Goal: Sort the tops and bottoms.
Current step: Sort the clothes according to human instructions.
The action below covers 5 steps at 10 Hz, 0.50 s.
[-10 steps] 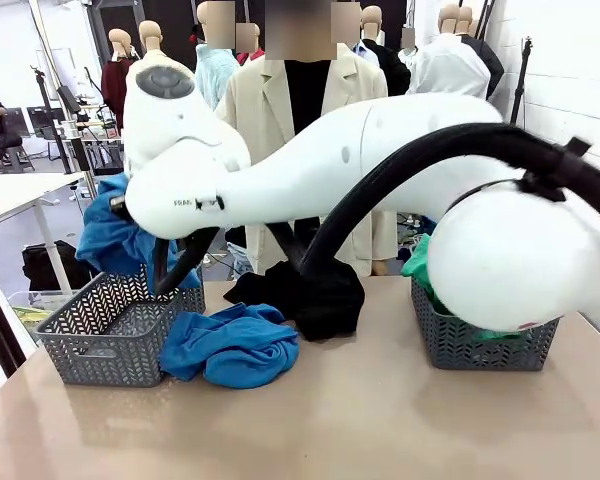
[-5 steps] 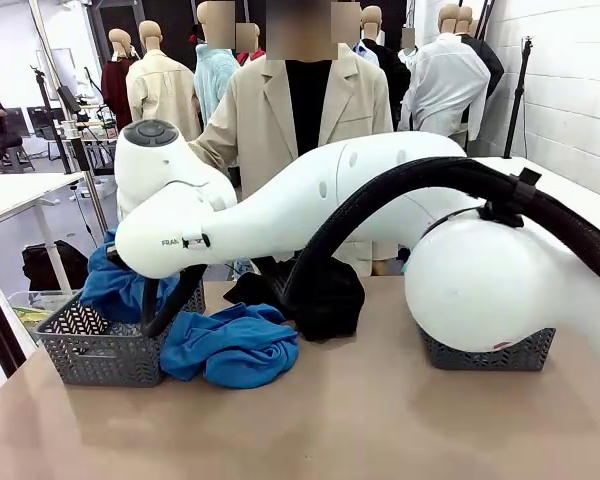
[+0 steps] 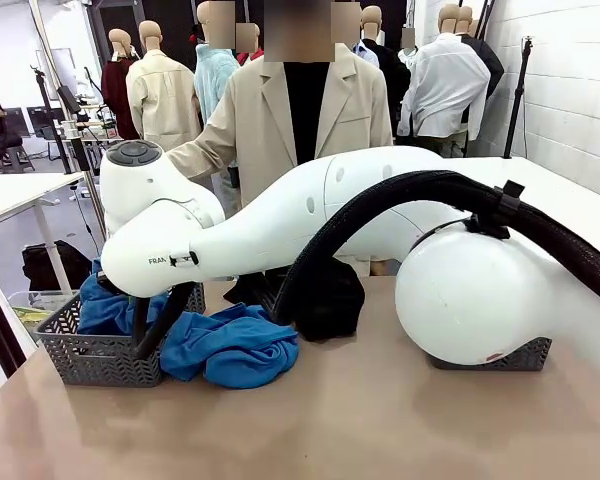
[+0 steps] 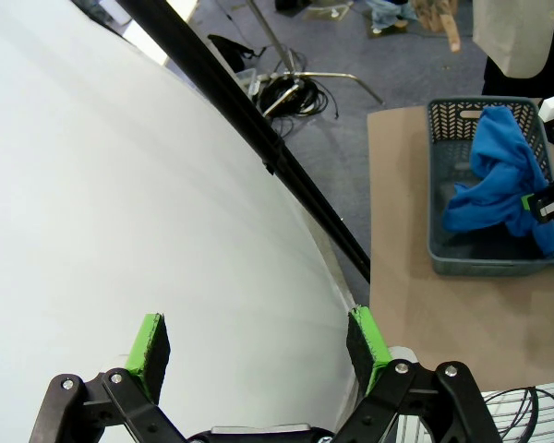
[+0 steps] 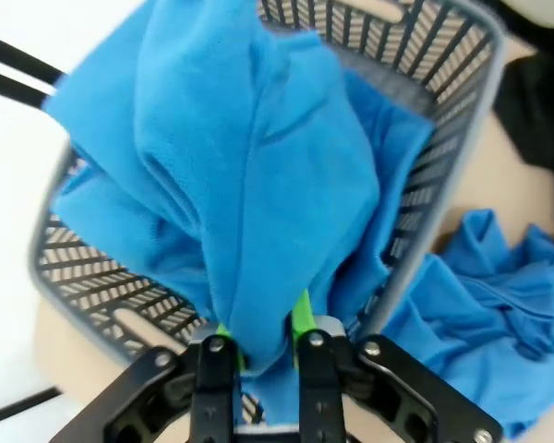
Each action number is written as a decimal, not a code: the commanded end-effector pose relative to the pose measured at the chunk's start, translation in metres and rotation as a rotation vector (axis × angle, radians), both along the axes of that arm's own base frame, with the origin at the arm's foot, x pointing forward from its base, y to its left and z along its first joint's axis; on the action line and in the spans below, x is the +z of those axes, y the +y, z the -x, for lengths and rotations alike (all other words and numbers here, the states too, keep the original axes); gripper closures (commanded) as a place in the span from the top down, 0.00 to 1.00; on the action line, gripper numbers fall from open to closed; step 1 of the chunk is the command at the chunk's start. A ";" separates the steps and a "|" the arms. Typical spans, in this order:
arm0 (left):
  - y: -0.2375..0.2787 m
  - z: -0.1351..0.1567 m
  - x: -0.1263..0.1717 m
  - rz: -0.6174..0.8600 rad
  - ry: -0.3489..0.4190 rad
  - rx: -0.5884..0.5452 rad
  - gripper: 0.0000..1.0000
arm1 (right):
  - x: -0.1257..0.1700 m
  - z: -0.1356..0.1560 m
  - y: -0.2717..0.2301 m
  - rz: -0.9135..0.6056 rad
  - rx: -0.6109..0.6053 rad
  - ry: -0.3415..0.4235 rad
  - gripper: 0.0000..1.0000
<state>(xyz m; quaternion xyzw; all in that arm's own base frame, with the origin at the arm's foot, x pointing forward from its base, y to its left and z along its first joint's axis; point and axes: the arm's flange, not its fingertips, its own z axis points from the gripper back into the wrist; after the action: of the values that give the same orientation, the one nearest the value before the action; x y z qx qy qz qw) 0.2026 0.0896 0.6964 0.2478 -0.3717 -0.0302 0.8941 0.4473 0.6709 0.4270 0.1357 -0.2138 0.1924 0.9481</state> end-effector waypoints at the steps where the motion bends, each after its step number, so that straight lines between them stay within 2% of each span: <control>1: 0.002 0.000 0.000 -0.014 -0.003 0.004 1.00 | 0.026 -0.009 0.008 0.019 -0.007 -0.007 0.62; 3: 0.002 0.000 0.000 -0.014 -0.003 0.004 1.00 | 0.044 -0.011 0.006 0.049 0.012 0.014 0.99; 4: 0.002 0.000 0.000 -0.014 -0.003 0.004 1.00 | 0.062 -0.014 0.006 0.049 0.021 0.015 1.00; 5: 0.002 0.000 0.000 -0.014 -0.003 0.004 1.00 | 0.086 -0.015 0.012 0.037 0.040 0.054 1.00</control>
<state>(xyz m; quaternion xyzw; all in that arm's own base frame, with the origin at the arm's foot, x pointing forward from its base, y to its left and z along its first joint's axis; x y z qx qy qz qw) 0.2026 0.0896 0.6964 0.2479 -0.3717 -0.0302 0.8941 0.4512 0.6609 0.4877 0.1236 -0.2069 0.1997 0.9498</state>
